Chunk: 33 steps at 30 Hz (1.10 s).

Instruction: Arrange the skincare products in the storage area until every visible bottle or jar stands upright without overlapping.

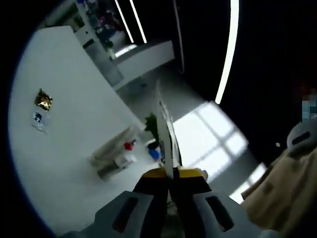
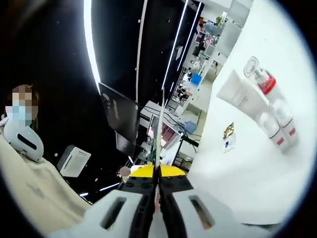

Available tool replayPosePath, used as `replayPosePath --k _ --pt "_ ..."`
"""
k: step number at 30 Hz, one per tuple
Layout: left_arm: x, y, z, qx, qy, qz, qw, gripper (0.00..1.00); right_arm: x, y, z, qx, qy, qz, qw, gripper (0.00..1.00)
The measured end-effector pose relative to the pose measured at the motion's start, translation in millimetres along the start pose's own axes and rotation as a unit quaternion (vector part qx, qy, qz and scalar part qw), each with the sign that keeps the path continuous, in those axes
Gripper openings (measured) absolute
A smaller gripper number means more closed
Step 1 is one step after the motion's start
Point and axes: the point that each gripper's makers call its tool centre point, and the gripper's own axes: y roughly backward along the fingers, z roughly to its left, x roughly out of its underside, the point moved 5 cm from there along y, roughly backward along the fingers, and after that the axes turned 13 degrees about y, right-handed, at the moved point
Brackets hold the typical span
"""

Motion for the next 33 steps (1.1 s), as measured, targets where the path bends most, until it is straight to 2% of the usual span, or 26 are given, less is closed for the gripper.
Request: replayPosePath --k 5,10,15,18,20,22,24,27,29,33 --pt "6.0 1 6.4 -0.015 0.000 0.018 0.9997 0.04 -3.3 2 -5 0.009 0.005 0.001 0.9999 0.01" --pt "7.0 2 9.1 -0.021 -0.005 0.023 0.9995 0.02 -1.7 4 -11 0.020 0.009 0.012 0.9997 0.01" --pt "4.0 0 2.7 0.002 0.015 0.014 0.9998 0.00 -1.9 4 -15 0.022 -0.007 0.003 0.9997 0.01" --pt "2.6 0 4.8 -0.001 0.020 0.013 0.9997 0.00 -1.5 1 -17 0.028 0.015 0.006 0.9995 0.02" --pt "2.3 1 7.3 -0.005 0.025 0.014 0.9996 0.00 0.1 0 -19 0.033 0.046 0.015 0.9983 0.03" --pt "2.2 2 8.5 -0.008 0.027 0.013 0.9995 0.00 -0.3 -1 -19 0.034 0.078 0.011 0.9963 0.04" --pt "1.8 2 8.9 -0.006 0.032 0.012 0.9994 0.00 0.7 -1 -18 0.033 0.073 0.010 0.9967 0.05" --pt "2.7 2 12.2 -0.010 0.039 0.012 0.9991 0.00 4.1 -1 -21 0.040 0.103 0.030 0.9934 0.08" --pt "4.0 3 16.3 -0.019 0.042 0.013 0.9988 0.00 6.6 -1 -23 0.045 0.109 0.044 0.9920 0.13" --pt "6.9 3 21.5 -0.029 0.046 0.020 0.9983 0.00 6.3 -1 -26 0.052 0.116 0.047 0.9908 0.24"
